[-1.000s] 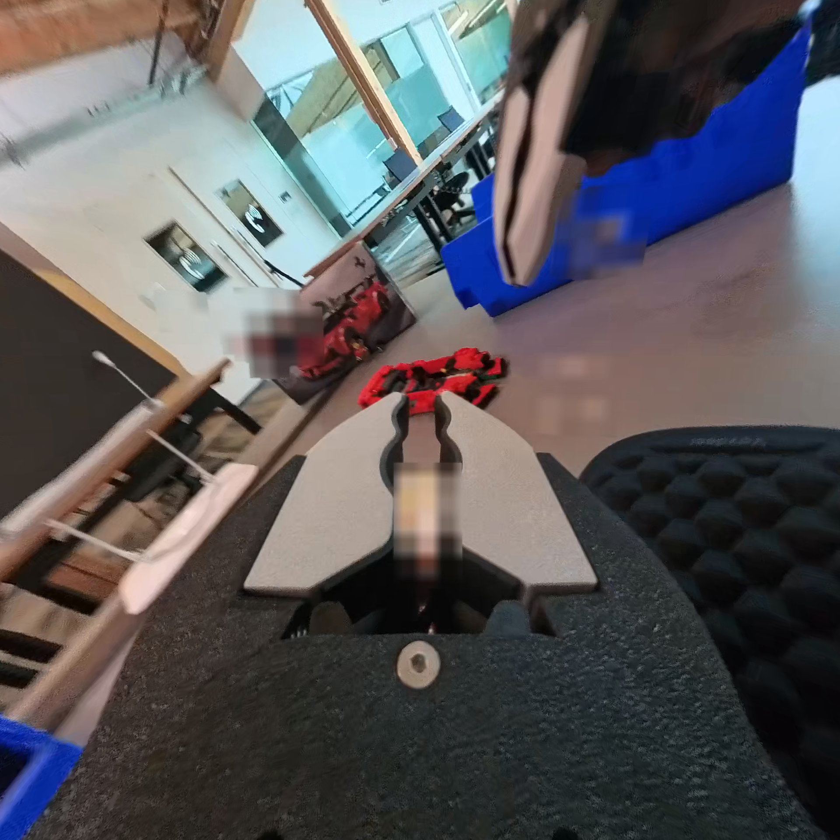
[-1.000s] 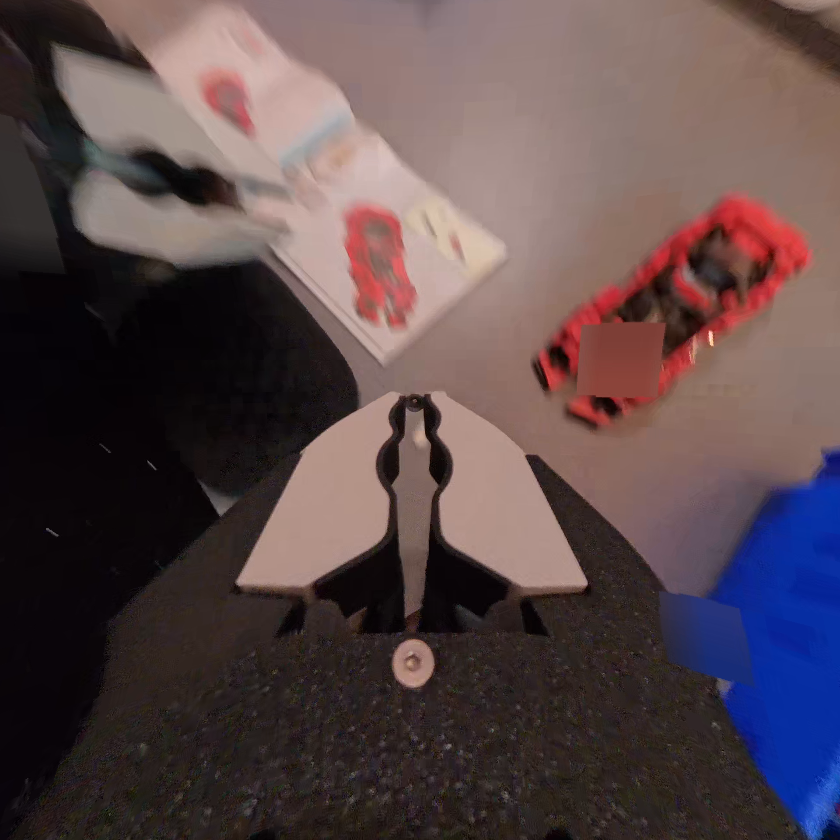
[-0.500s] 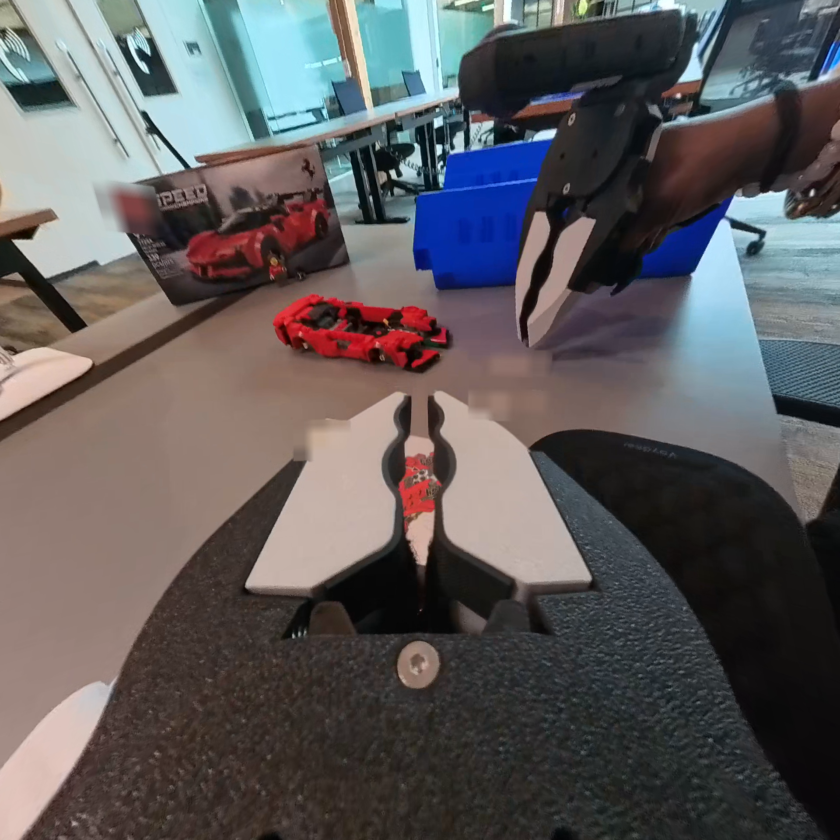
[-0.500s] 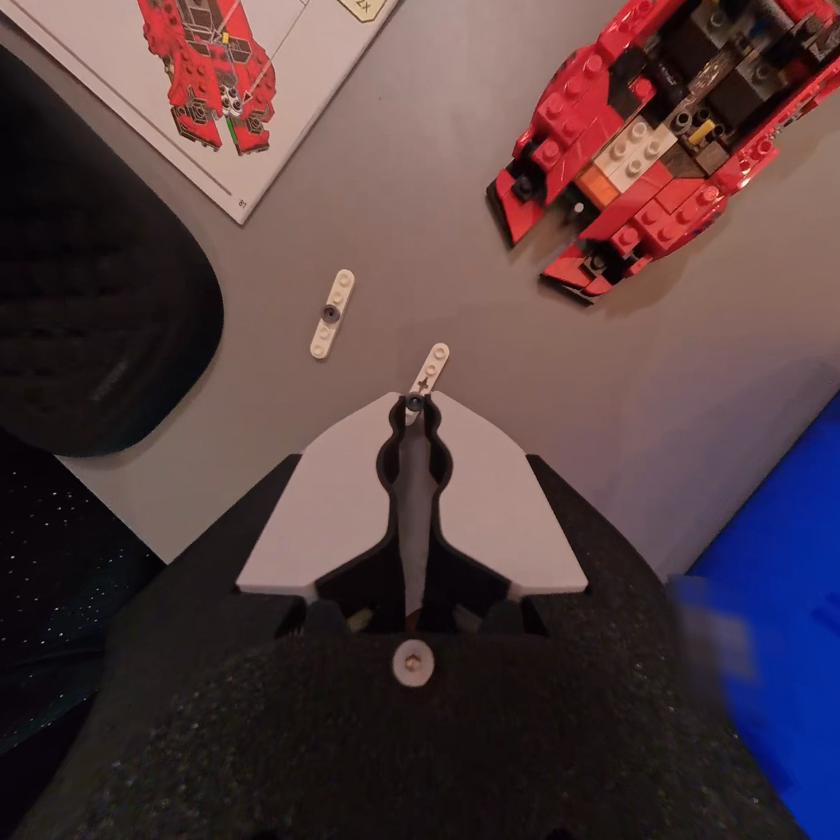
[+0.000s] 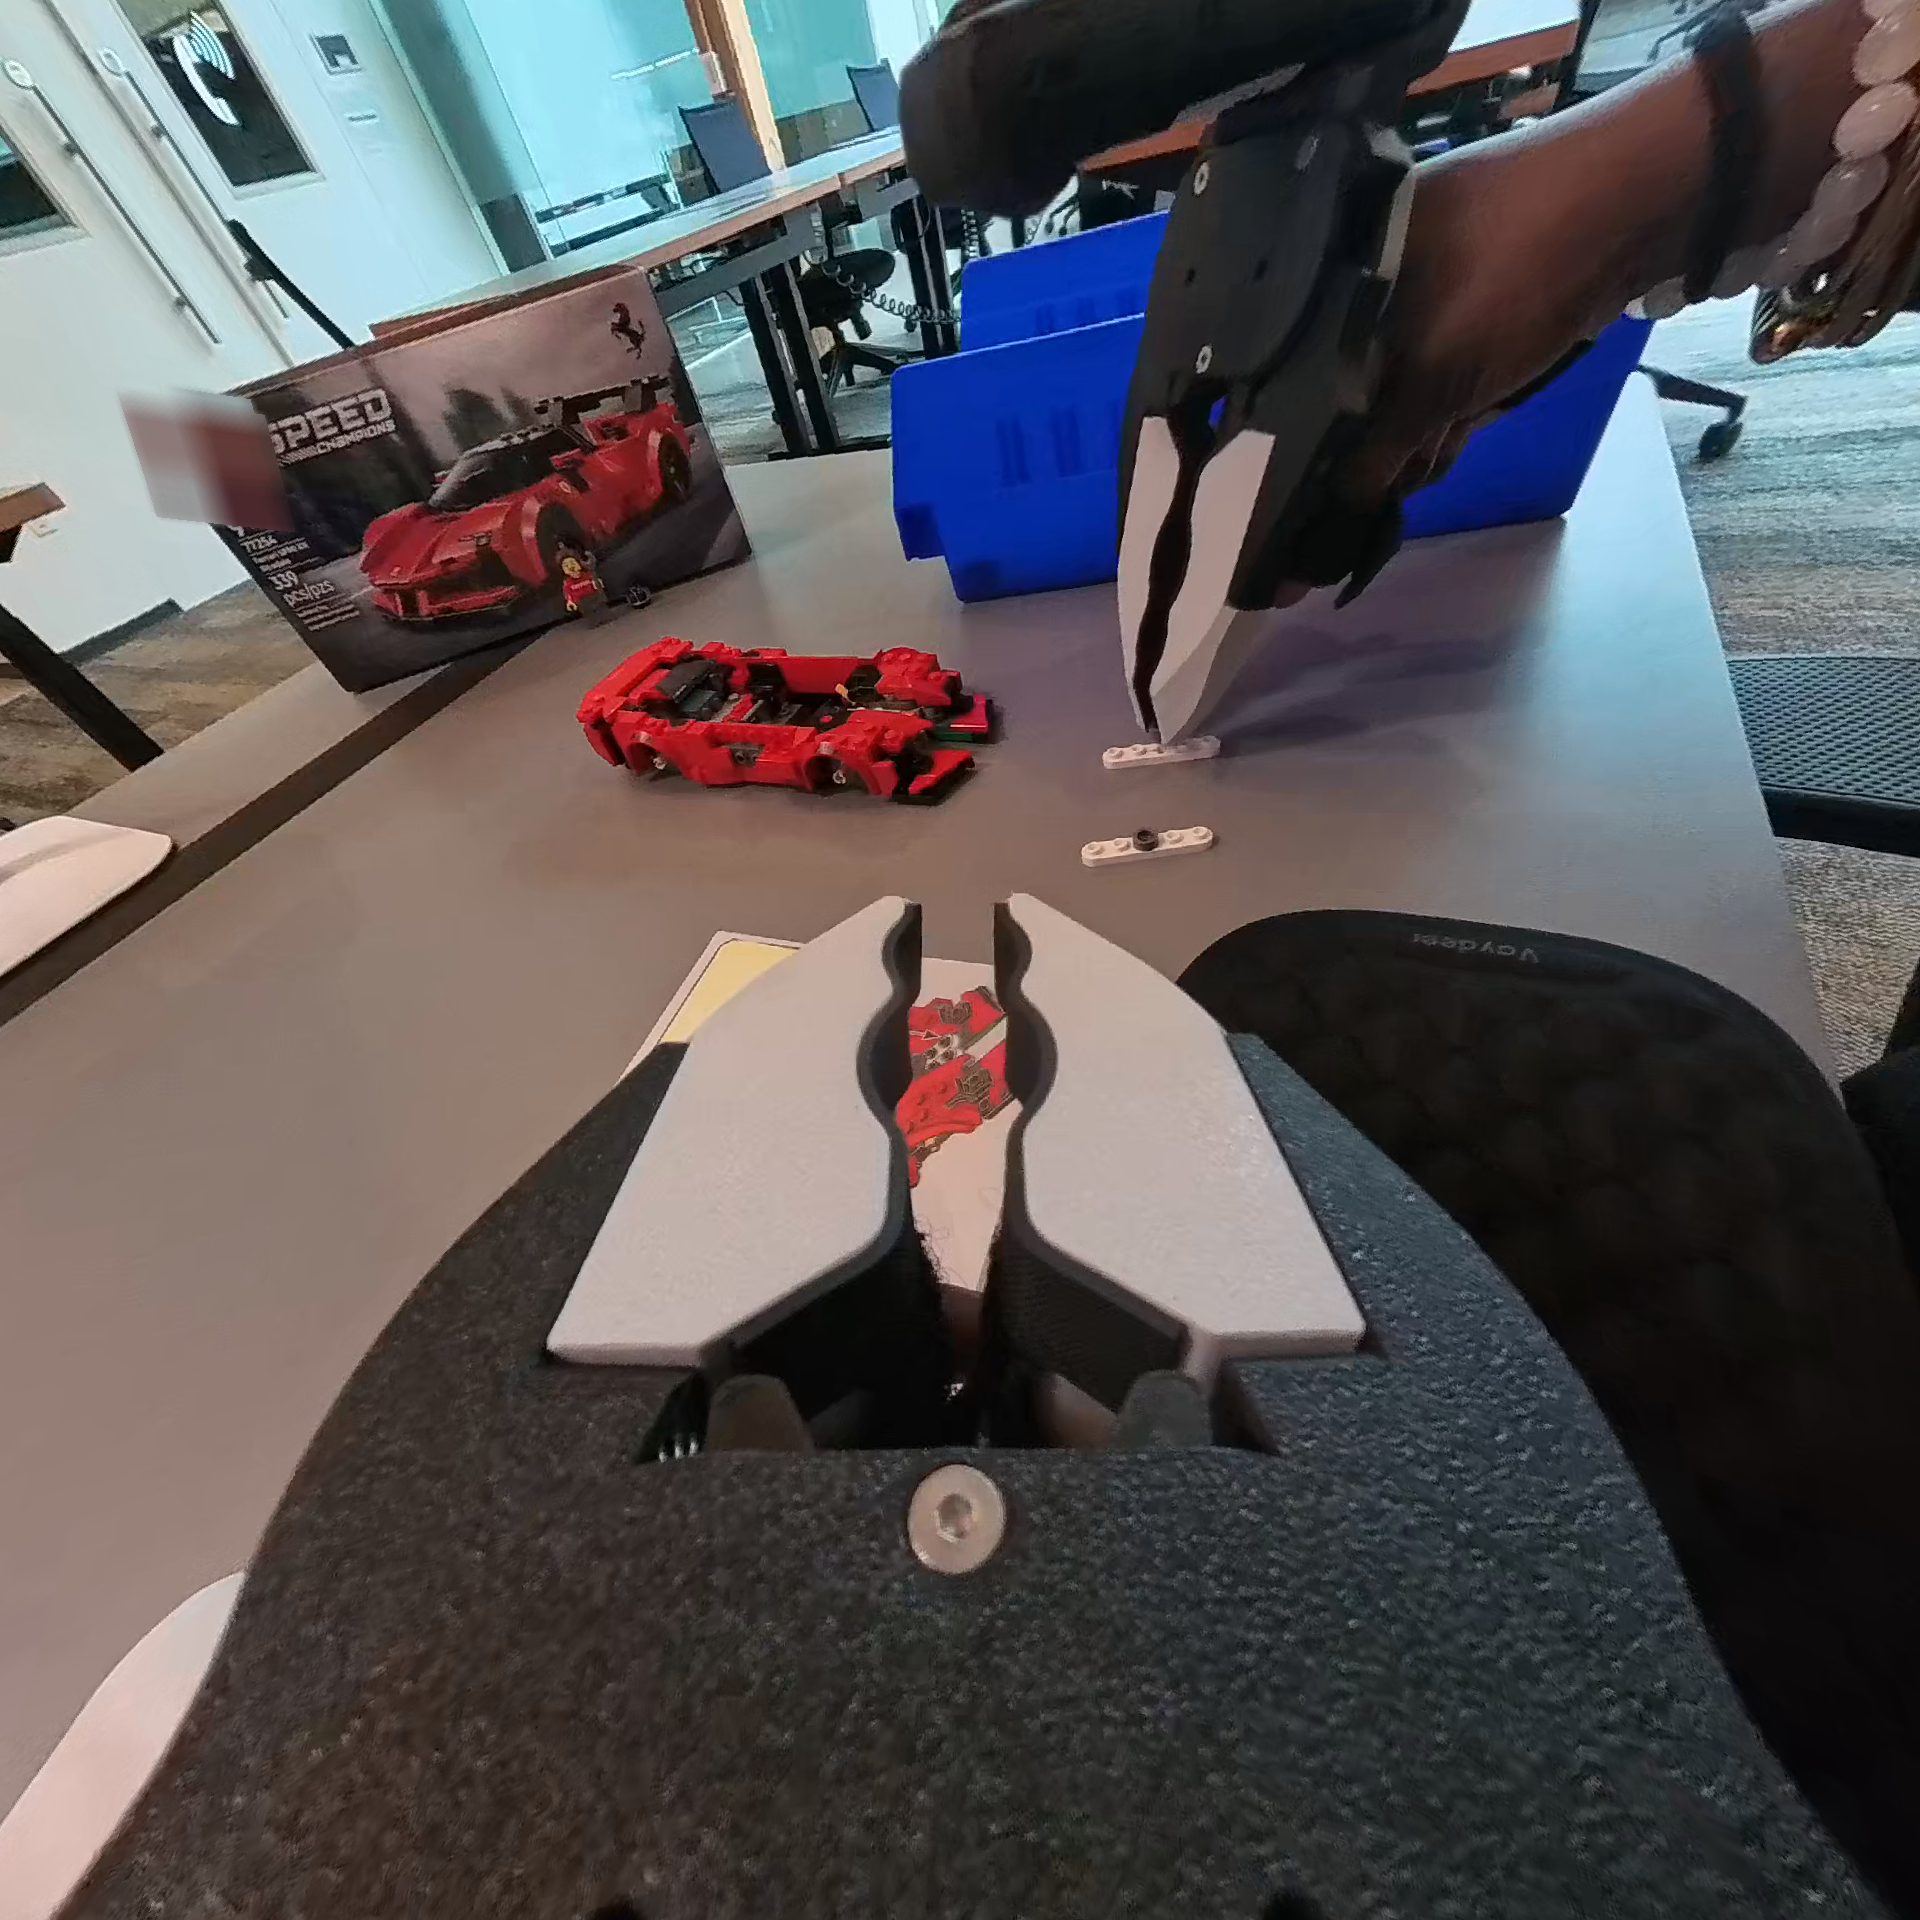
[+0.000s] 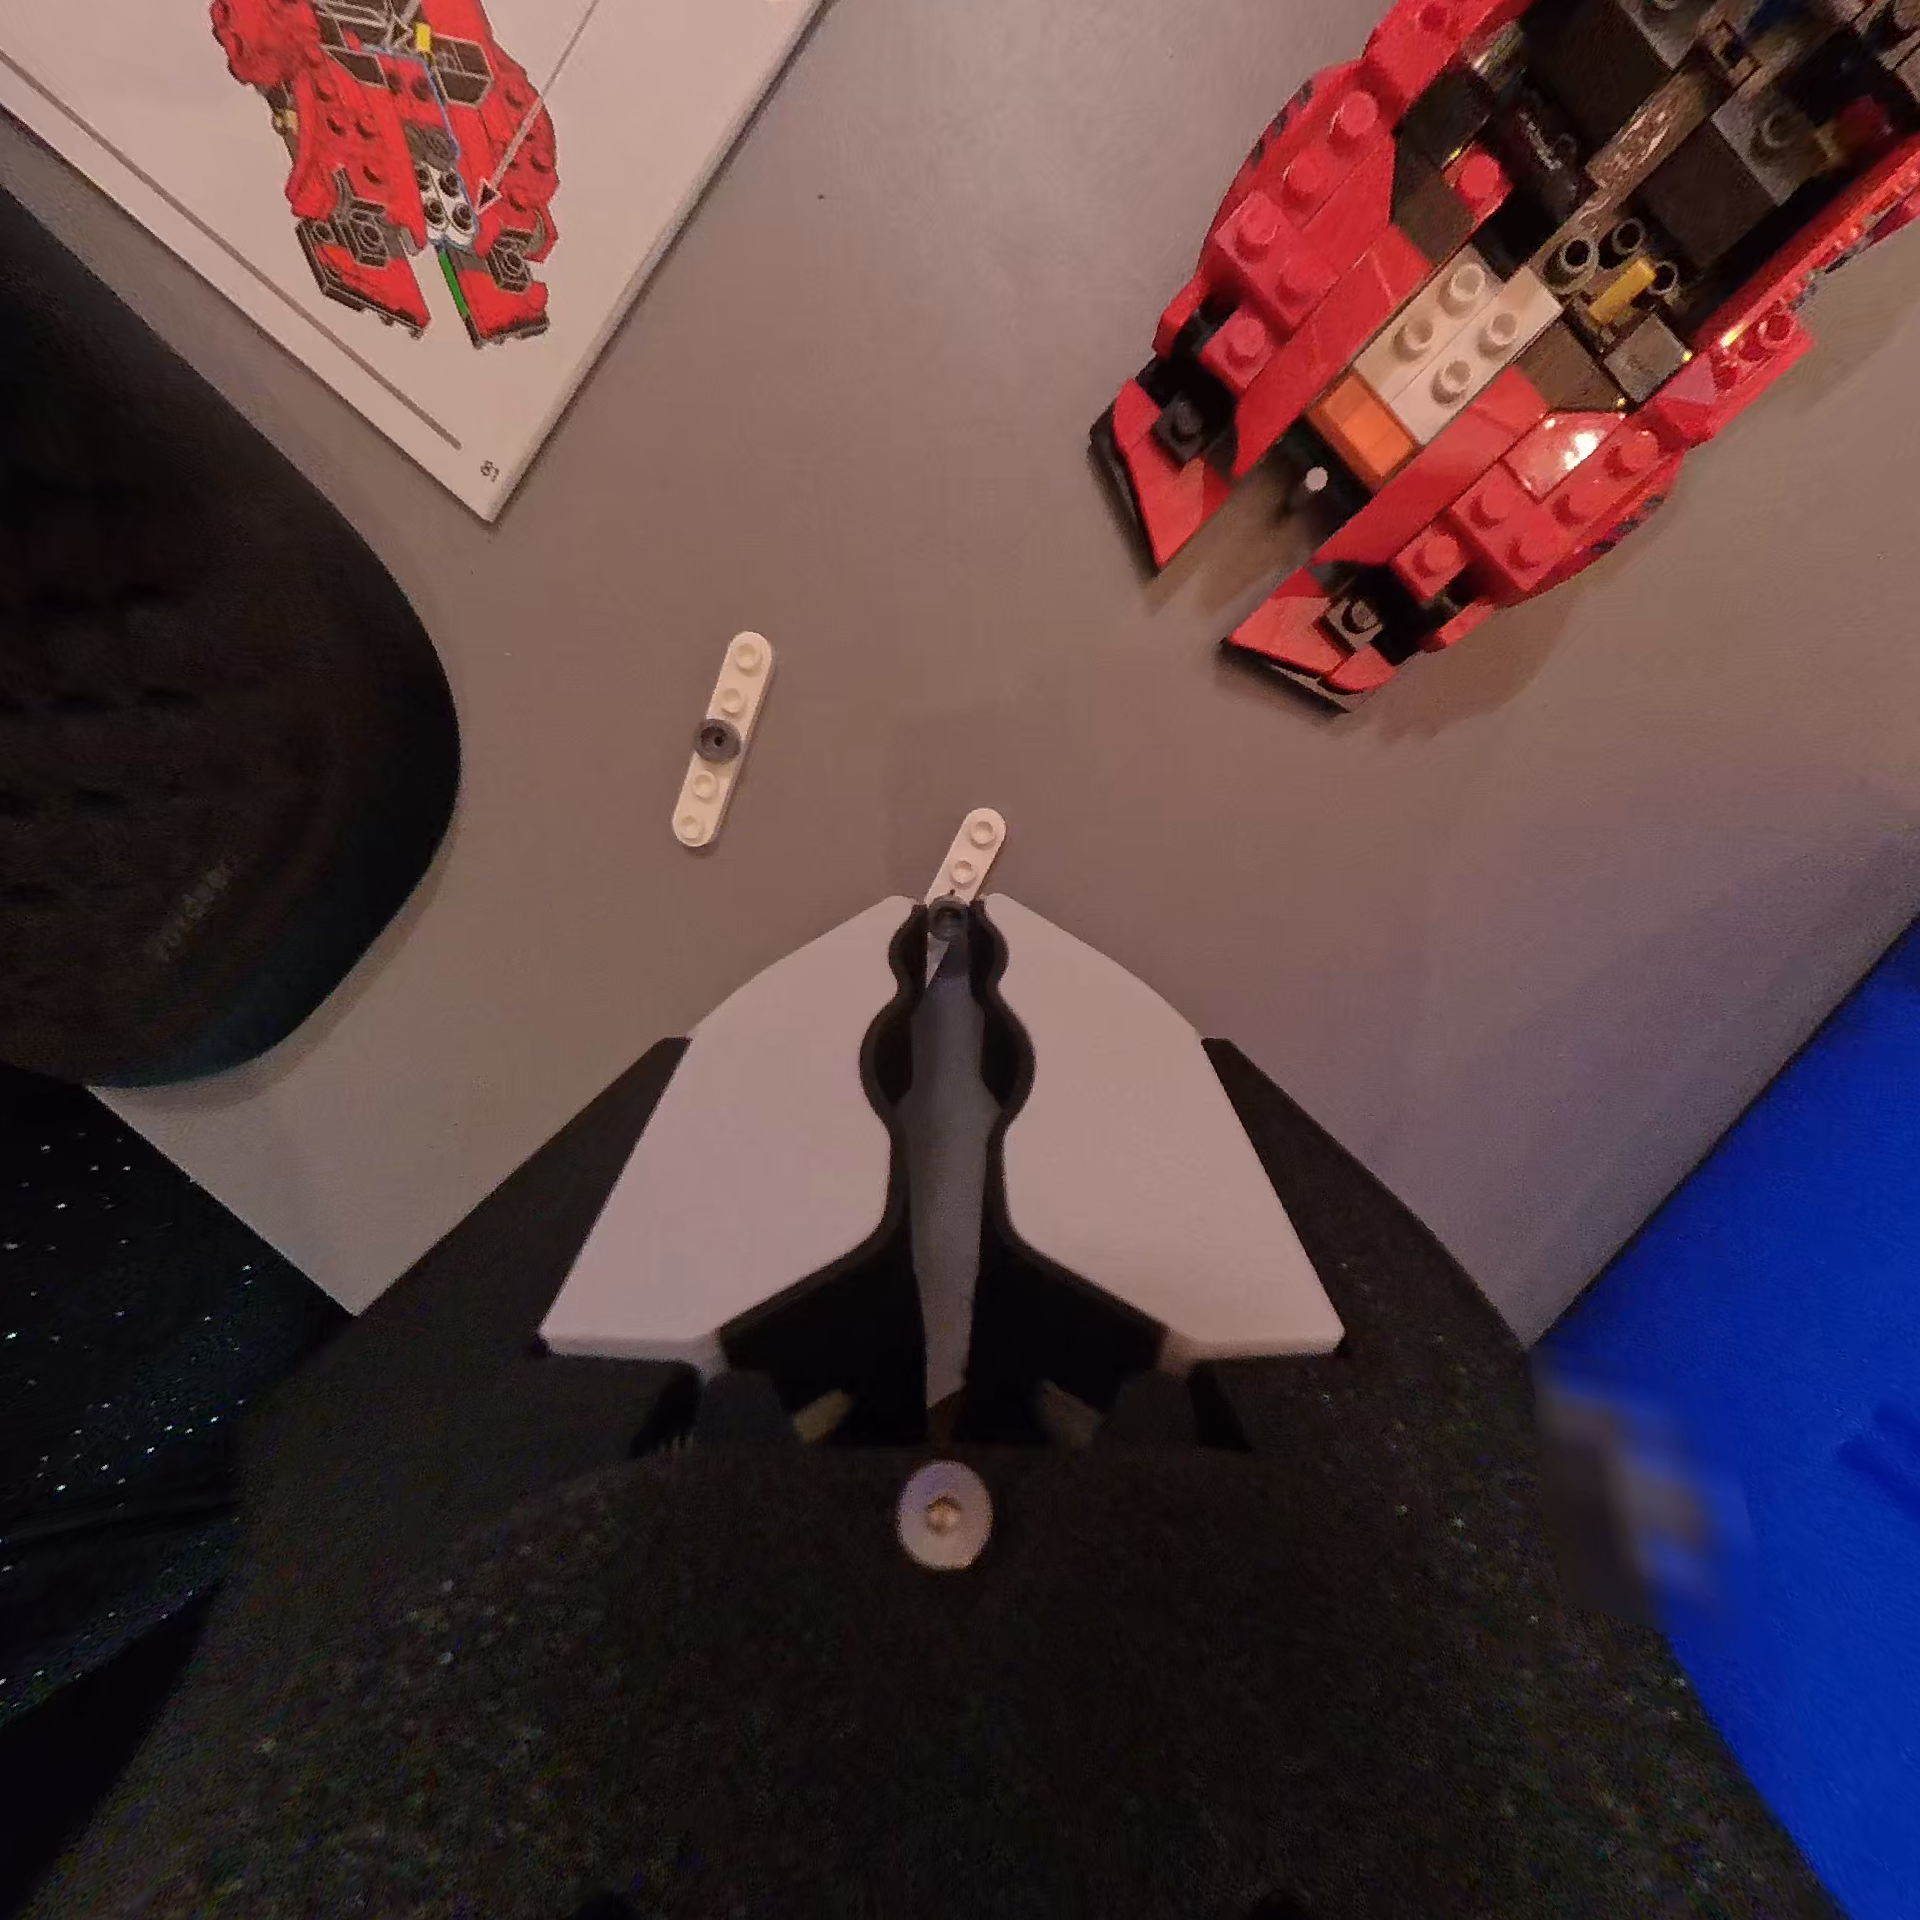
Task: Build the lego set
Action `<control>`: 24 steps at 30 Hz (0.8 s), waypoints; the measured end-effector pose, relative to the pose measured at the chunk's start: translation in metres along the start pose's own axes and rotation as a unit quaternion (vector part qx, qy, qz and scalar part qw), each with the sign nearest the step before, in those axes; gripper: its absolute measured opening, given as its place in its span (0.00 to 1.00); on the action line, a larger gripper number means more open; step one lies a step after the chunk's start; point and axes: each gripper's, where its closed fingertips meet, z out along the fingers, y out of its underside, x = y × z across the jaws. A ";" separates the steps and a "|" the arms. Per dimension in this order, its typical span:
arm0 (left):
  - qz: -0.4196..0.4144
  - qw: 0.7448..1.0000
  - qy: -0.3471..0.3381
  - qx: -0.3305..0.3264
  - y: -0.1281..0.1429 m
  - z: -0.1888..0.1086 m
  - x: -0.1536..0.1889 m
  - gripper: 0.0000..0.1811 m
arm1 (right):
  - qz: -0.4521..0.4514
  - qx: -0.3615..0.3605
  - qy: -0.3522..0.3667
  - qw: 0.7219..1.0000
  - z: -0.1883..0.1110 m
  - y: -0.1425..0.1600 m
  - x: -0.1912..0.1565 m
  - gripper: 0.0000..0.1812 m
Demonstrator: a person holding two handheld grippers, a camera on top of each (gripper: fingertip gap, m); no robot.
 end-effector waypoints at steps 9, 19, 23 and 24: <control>0.001 1.000 0.008 -0.002 0.001 0.000 0.003 0.07 | 0.010 -0.003 -0.009 1.000 0.002 -0.001 0.001 0.04; 0.000 1.000 0.011 -0.003 0.002 0.000 0.004 0.07 | 0.004 -0.020 -0.005 1.000 0.002 -0.001 -0.001 0.04; -0.001 1.000 0.012 -0.003 0.002 -0.001 0.004 0.07 | 0.003 -0.029 0.001 1.000 0.002 -0.001 -0.001 0.04; 0.000 1.000 0.012 -0.003 0.002 -0.001 0.004 0.07 | 0.004 -0.035 0.003 0.999 0.002 0.000 -0.001 0.04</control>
